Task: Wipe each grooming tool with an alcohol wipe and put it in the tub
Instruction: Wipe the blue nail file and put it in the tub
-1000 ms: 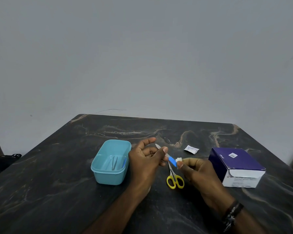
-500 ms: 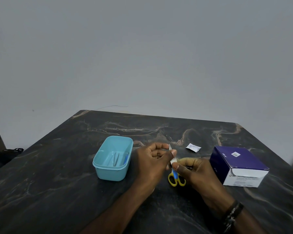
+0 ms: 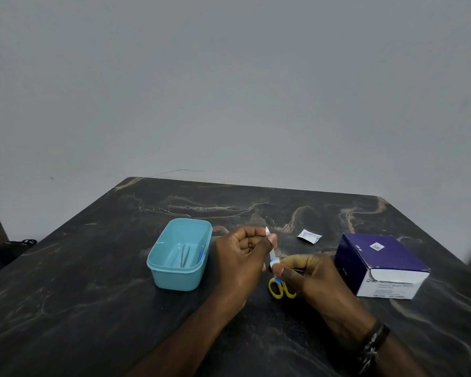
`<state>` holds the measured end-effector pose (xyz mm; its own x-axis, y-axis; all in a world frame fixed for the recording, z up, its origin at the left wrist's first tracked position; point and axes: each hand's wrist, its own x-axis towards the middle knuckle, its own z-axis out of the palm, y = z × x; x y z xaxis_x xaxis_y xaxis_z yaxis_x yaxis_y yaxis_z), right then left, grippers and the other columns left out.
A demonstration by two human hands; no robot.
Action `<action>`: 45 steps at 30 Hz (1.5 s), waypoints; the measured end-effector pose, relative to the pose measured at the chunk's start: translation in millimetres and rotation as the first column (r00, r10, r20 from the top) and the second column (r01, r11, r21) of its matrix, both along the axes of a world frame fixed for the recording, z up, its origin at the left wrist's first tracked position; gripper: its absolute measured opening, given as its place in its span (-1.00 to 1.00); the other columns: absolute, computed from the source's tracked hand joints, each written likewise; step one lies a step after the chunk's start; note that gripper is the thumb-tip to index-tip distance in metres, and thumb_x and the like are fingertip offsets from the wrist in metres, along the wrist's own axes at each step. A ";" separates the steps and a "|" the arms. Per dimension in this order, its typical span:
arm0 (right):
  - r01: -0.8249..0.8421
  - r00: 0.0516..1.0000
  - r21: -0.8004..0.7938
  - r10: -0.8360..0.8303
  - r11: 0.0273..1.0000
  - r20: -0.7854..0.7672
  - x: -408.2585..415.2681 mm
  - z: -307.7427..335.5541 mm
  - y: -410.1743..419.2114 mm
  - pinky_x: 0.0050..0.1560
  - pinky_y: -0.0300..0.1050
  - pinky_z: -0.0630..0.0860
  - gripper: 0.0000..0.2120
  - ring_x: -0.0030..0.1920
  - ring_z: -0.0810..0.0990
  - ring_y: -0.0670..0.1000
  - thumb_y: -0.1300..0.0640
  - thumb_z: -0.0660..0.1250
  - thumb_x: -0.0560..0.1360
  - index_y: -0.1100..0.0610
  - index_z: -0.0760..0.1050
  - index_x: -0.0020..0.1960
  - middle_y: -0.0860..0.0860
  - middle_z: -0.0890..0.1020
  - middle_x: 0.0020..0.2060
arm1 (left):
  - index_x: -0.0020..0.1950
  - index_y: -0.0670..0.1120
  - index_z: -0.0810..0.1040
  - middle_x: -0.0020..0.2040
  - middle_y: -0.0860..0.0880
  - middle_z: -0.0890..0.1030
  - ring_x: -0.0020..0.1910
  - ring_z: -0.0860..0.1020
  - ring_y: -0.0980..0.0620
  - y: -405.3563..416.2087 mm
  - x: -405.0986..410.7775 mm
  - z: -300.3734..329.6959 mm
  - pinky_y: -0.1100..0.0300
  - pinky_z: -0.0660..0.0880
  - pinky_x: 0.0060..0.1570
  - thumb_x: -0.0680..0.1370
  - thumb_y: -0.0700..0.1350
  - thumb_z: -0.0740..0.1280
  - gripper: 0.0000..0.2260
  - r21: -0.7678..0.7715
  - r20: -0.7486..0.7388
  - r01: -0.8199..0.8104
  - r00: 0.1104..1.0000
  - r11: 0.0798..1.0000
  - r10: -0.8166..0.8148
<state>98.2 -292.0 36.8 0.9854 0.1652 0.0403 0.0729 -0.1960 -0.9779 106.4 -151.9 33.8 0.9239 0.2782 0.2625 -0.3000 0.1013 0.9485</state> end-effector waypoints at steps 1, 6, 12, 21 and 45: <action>0.017 1.000 0.010 -0.017 1.000 0.010 -0.1 -0.4 -0.1 -0.29 -0.17 0.43 -0.86 -0.33 0.53 -0.02 0.14 0.45 0.46 0.21 0.70 -0.18 0.14 0.69 -0.33 | -0.09 -0.12 0.64 -0.28 -0.10 0.70 -0.43 0.59 0.11 -1.0 -0.2 -0.9 0.28 0.45 -0.49 0.43 -0.17 0.51 -0.89 0.000 -0.003 0.011 1.000 1.000 -0.011; 0.002 1.000 0.009 -0.002 1.000 -0.002 -0.4 0.3 0.1 -0.36 -0.22 0.39 -0.85 -0.40 0.49 -0.09 0.13 0.45 0.46 0.21 0.70 -0.18 0.04 0.65 -0.41 | -0.09 -0.14 0.63 -0.25 -0.12 0.71 -0.45 0.58 0.14 -1.2 -0.4 2.5 0.31 0.44 -0.50 0.43 -0.19 0.50 -0.90 -0.028 -0.001 0.012 1.000 1.000 -0.012; -0.052 0.996 -0.005 0.052 0.999 -0.077 -1.3 2.7 0.7 -0.37 -0.32 0.45 -0.87 -0.41 0.55 -0.15 0.15 0.45 0.45 0.22 0.69 -0.15 0.07 0.68 -0.35 | -0.11 -0.08 0.63 -0.25 -0.09 0.71 -0.39 0.62 0.09 2.2 1.2 3.9 0.29 0.45 -0.50 0.44 -0.18 0.49 -0.92 -0.066 -0.011 -0.040 0.999 0.997 0.040; -0.084 0.992 -0.036 0.080 0.996 -0.100 -1.9 2.6 0.6 -0.38 -0.35 0.44 -0.83 -0.41 0.52 -0.15 0.16 0.45 0.45 0.29 0.68 -0.15 0.10 0.66 -0.35 | -0.10 -0.08 0.63 -0.25 -0.08 0.71 -0.42 0.59 0.13 3.1 1.4 1.9 0.28 0.47 -0.47 0.45 -0.17 0.48 -0.92 -0.052 -0.008 -0.049 0.999 0.997 0.048; -0.182 0.983 -0.039 0.181 0.982 -0.038 -5.4 2.8 -2.5 -0.35 -0.32 0.42 -0.79 -0.41 0.50 -0.08 0.17 0.47 0.45 0.30 0.64 -0.28 0.14 0.62 -0.40 | -0.07 -0.23 0.61 -0.27 -0.14 0.71 -0.55 0.46 0.13 12.0 -5.7 24.7 0.31 0.41 -0.55 0.48 -0.23 0.44 -0.91 -0.184 -0.039 -0.140 0.990 0.973 0.135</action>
<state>92.8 -294.5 39.6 0.9396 0.3422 -0.0036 0.0778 -0.2238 -0.9715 100.7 -139.8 58.5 0.8791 0.4449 0.1709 -0.2991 0.2358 0.9246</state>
